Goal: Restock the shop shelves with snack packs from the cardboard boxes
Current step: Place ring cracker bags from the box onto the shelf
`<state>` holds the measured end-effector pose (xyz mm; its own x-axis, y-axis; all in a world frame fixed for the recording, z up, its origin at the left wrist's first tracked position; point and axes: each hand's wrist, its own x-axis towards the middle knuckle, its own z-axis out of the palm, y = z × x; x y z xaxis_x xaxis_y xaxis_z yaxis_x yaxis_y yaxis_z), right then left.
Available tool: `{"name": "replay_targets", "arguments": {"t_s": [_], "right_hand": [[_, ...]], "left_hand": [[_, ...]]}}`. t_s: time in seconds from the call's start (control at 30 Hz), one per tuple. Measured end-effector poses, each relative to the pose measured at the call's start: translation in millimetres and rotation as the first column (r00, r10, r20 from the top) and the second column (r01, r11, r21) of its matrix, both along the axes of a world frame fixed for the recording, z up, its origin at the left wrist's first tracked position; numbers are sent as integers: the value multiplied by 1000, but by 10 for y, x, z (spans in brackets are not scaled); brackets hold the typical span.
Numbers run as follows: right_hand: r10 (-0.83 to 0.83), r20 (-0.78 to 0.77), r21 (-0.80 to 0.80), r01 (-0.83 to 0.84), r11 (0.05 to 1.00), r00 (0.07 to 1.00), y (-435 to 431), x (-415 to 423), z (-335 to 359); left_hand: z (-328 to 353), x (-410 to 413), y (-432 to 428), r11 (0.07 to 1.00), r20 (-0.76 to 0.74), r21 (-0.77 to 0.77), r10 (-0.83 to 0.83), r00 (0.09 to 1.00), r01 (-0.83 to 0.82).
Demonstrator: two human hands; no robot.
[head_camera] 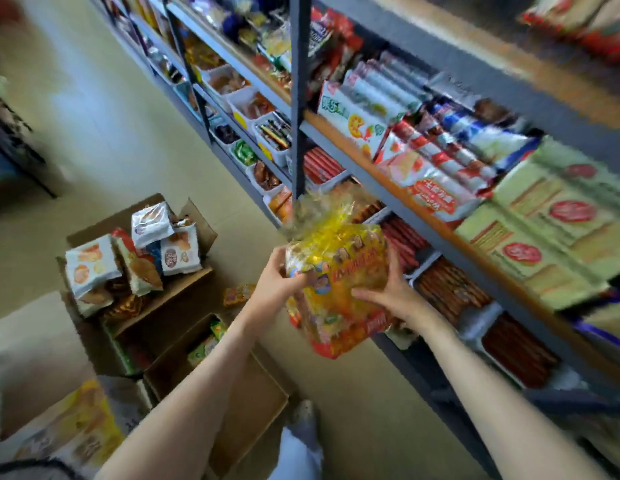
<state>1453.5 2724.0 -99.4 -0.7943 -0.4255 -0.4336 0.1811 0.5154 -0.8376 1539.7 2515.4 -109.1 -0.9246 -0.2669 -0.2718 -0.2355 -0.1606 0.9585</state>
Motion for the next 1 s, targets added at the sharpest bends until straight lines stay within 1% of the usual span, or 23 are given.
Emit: {"name": "replay_targets", "arguments": {"t_s": [0.03, 0.1, 0.13, 0.2, 0.23, 0.3, 0.33, 0.37, 0.43, 0.5, 0.57, 0.63, 0.7, 0.8, 0.93, 1.0], "right_hand": [[-40, -32, 1, 40, 999, 999, 170, 67, 91], [-130, -147, -28, 127, 991, 981, 538, 255, 296], [-174, -195, -36, 170, 985, 965, 742, 382, 399], [-285, -255, -69, 276, 959, 924, 1174, 657, 581], [-350, -276, -115, 331, 936, 895, 1404, 803, 673], [-458, -346, -180, 421, 889, 819, 1868, 1094, 877], [-494, -395, -181, 462, 868, 774, 2099, 1238, 1005], [-517, -439, -171, 497, 851, 735, 2349, 1358, 1098], [-534, -544, -159, 545, 823, 648, 2806, 1593, 1342], [-559, -604, -159, 601, 783, 568, 3220, 1833, 1593], [-584, -626, -173, 638, 750, 517, 3605, 2069, 1784], [-615, -630, -193, 671, 716, 474, 3959, 2292, 1916], [-657, -627, -209, 723, 659, 418, 4270, 2487, 2018], [-718, -620, -248, 789, 562, 317, 4670, 2746, 2172], [-754, -621, -246, 860, 448, 215, 5127, 2936, 2391], [-751, -634, -247, 873, 421, 183, 5332, 2937, 2502]], "left_hand": [[102, -4, 129, 999, -26, 37, -30, 999, 31], [287, -4, 452, 995, -54, 81, -61, 997, 65], [384, 9, 660, 994, -73, 73, -76, 994, 81], [632, 76, 1183, 996, -105, 10, -91, 990, 93], [770, 126, 1477, 996, -137, -18, -85, 987, 83], [1053, 259, 2062, 992, -232, -96, -99, 968, 78], [1164, 338, 2334, 984, -276, -139, -149, 950, 114], [1246, 414, 2581, 970, -328, -175, -221, 918, 171], [1382, 552, 2995, 908, -411, -250, -415, 812, 337], [1509, 653, 3343, 826, -439, -303, -564, 700, 475], [1668, 732, 3687, 778, -456, -342, -628, 630, 527], [1825, 798, 4042, 754, -457, -355, -656, 601, 553], [1961, 833, 4410, 723, -448, -365, -689, 570, 586], [2154, 913, 4948, 679, -478, -419, -729, 490, 603], [2344, 885, 5586, 636, -522, -415, -752, 402, 651], [2438, 808, 5847, 636, -548, -383, -740, 390, 669]]}}
